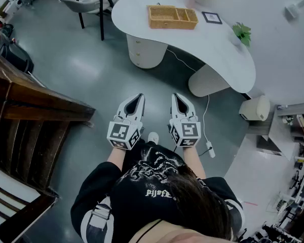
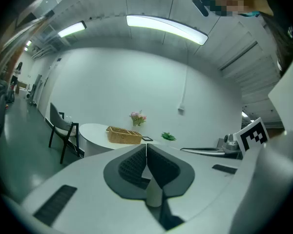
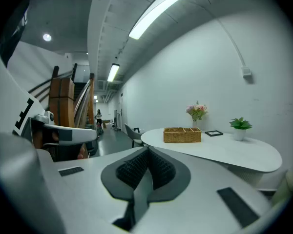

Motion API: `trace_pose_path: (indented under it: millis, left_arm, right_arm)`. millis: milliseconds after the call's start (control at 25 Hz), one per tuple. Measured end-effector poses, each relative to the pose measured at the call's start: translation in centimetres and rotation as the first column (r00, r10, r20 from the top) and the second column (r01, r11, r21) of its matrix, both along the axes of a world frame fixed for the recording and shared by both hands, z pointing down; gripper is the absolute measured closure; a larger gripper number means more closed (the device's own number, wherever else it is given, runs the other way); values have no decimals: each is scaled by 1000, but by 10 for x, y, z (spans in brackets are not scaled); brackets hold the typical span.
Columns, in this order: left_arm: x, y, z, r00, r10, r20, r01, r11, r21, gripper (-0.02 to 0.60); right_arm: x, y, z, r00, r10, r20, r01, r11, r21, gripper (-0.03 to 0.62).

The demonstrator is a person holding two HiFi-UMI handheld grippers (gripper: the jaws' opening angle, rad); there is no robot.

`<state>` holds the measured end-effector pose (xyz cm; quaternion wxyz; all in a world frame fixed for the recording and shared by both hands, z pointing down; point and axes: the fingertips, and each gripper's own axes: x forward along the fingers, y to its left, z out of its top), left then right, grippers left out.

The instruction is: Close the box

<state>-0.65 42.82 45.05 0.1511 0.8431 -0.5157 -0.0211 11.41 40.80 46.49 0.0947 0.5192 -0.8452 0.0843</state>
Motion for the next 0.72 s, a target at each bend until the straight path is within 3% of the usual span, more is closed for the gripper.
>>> trace_pose_path:
  millis: [280,720]
  left_arm:
    - [-11,3,0,1000,16,2,-16,1000,-21,555]
    - [-46,-20,-7,998,59,-16,-59,998,6,555]
  right_arm:
    - [-15,3,-6,1000,-3,-13,3,1000,-9,571]
    - [-27,-19,-3,994,98,51,-97,995,-14,569]
